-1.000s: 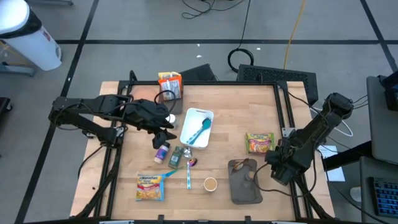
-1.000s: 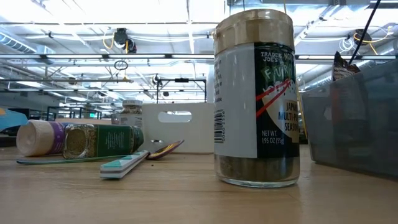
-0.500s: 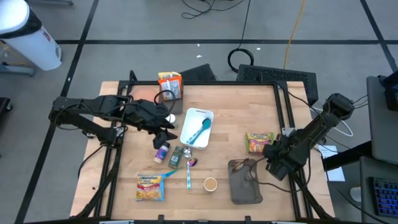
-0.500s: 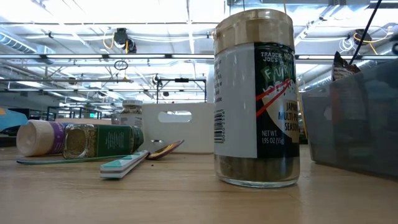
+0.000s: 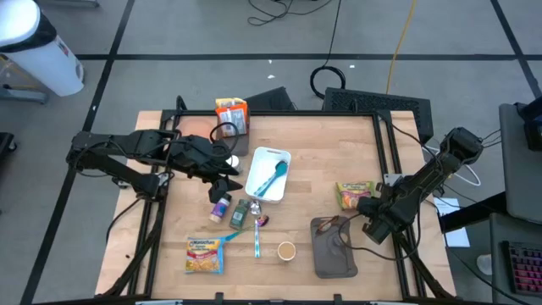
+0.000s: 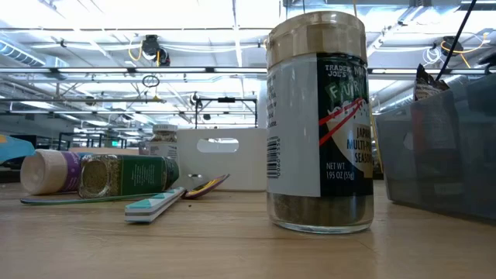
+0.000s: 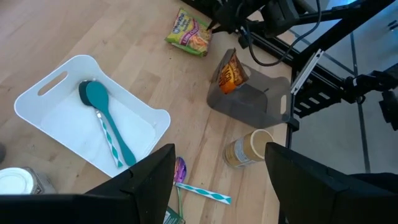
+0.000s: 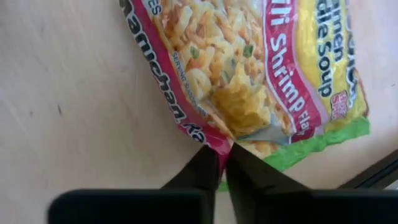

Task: Pick & Place Food Item
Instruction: Put the green noodle pack into the top black bin

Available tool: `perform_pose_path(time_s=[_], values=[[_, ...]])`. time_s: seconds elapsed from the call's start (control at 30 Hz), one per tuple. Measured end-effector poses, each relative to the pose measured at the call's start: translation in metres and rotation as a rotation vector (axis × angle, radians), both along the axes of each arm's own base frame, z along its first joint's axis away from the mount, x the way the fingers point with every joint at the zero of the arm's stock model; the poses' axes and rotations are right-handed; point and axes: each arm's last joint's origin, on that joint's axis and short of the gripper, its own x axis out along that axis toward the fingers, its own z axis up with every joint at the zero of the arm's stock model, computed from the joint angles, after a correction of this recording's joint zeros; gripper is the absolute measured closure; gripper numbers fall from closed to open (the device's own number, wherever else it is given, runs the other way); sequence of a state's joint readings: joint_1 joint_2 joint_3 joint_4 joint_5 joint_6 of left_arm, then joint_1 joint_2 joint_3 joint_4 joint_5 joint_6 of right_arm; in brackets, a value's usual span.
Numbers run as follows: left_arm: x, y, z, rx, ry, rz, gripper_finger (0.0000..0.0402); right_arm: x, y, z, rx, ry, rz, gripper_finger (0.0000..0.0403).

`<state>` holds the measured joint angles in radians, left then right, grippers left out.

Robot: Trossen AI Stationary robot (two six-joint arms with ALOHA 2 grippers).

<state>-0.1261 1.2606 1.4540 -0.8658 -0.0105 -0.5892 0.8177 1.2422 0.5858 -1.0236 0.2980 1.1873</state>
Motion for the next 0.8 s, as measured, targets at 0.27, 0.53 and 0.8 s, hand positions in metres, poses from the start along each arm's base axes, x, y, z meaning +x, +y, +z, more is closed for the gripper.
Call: perform_pose_path(time_s=[0.27, 0.53, 0.8], values=[[0.000, 0.000, 0.000, 0.022, -0.003, -0.016, 0.0147, 0.003, 0.004, 0.017, 0.016, 0.047, 0.042, 0.0401], [0.000, 0.001, 0.000, 0.095, -0.012, -0.022, 0.0147, 0.007, 0.006, 0.066, -0.094, 0.034, 0.055, 0.0402], [0.003, 0.001, -0.002, 0.148, -0.008, -0.052, 0.0147, 0.017, 0.002, 0.105, -0.136, -0.012, 0.020, 0.0403]])
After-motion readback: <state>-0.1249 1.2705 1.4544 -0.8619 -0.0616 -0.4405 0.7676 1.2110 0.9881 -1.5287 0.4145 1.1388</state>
